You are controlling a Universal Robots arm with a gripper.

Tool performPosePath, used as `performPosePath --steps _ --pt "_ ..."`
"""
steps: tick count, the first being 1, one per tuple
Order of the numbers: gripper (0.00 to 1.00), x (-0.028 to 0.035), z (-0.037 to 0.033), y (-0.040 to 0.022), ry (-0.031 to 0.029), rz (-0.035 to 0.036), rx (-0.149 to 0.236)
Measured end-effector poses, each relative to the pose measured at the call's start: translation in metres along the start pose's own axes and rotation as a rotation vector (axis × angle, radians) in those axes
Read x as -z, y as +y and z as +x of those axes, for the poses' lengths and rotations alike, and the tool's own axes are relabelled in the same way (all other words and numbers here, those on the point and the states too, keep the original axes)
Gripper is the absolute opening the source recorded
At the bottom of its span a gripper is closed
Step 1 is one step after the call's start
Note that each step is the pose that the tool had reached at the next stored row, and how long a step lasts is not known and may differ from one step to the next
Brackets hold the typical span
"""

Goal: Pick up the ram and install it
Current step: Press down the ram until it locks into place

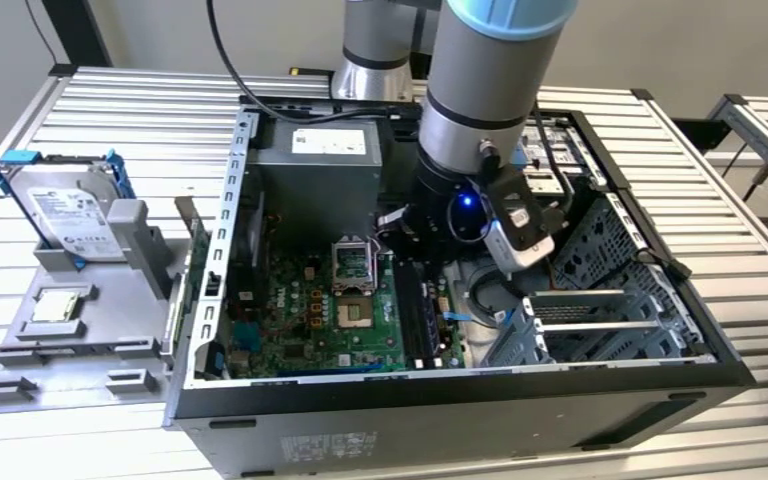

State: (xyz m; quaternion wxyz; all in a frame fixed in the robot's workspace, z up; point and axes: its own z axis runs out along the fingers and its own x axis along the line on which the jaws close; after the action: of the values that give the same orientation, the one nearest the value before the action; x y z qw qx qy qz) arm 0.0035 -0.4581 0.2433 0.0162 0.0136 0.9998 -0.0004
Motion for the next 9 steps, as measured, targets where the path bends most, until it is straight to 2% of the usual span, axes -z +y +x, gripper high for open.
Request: performPosePath --steps 9 --pt "0.0 0.0017 0.0011 0.0 0.0 0.0001 0.0"
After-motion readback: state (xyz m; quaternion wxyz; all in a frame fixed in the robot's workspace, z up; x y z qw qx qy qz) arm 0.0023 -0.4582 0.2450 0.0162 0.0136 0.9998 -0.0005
